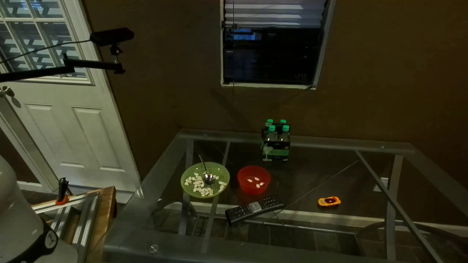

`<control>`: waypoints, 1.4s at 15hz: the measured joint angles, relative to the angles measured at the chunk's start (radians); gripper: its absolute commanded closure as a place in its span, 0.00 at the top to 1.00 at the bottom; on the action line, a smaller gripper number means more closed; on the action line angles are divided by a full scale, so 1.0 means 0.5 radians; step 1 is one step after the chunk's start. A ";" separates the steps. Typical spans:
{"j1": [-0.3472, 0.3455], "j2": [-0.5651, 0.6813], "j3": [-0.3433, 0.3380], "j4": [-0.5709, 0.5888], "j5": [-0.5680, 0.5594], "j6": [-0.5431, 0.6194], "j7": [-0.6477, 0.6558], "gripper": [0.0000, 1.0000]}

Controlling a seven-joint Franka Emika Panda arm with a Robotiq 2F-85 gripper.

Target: Open the glass door.

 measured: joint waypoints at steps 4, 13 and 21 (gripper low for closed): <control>-0.174 -0.091 0.109 -0.203 0.315 0.198 -0.293 1.00; -0.895 -0.091 0.696 -0.454 0.684 0.516 -0.491 1.00; -1.380 -0.067 1.039 -0.534 -0.027 0.574 -0.223 1.00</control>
